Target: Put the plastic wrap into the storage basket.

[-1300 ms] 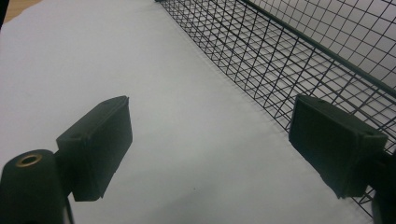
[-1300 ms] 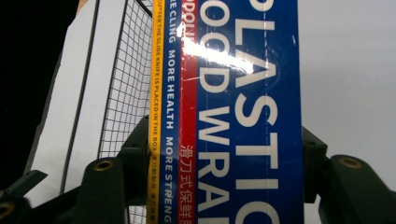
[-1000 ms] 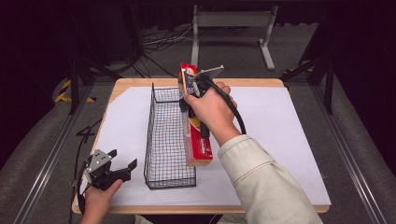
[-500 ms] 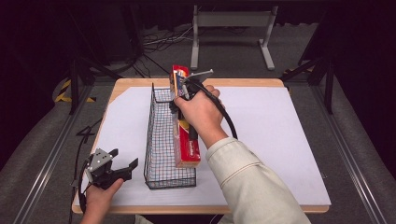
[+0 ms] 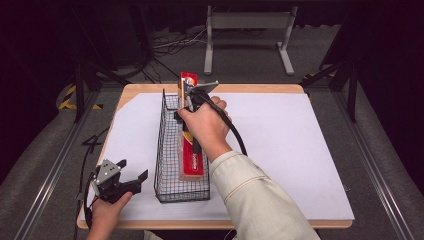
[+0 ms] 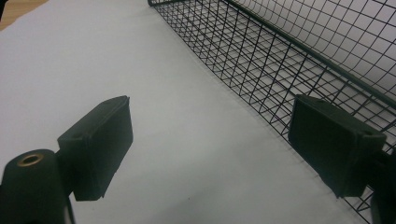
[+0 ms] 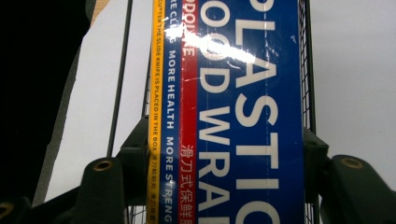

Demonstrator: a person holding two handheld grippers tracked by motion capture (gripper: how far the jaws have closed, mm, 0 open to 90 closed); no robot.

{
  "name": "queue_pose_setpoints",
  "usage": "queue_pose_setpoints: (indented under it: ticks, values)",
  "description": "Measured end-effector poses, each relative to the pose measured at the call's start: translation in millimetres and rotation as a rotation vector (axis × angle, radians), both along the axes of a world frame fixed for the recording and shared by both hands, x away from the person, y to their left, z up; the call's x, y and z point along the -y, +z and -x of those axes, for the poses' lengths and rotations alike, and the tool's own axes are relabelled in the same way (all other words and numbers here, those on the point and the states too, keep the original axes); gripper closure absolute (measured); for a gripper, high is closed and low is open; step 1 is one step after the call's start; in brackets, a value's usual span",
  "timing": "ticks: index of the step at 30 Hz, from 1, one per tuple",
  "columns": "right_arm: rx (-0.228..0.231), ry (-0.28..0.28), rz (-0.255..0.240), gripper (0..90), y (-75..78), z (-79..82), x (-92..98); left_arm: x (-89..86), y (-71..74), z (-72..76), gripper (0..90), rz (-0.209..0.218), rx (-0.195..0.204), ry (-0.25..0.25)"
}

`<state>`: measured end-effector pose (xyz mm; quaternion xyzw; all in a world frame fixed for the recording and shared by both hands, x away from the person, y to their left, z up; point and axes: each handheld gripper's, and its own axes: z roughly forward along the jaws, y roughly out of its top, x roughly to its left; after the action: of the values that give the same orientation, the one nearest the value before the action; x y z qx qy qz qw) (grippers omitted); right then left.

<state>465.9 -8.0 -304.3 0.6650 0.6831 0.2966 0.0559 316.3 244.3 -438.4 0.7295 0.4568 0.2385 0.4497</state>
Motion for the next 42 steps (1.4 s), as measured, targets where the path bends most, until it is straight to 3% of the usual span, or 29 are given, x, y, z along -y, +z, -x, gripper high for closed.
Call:
queue_pose_setpoints:
  ticks: [12,19,42]
  values:
    - [-0.005,-0.008,0.049,40.0,-24.0,-2.1,-10.7,-0.4,0.0,0.1,14.6,-0.002,-0.002,-0.001]
    - [-0.039,0.013,0.067,40.0,-35.0,-1.4,-18.3,0.1,0.0,0.1,14.7,-0.001,-0.003,-0.002]
    - [-0.104,-0.015,0.124,39.8,-66.2,-6.6,-25.4,-1.0,-1.0,-1.2,15.0,-0.002,-0.01,0.0]
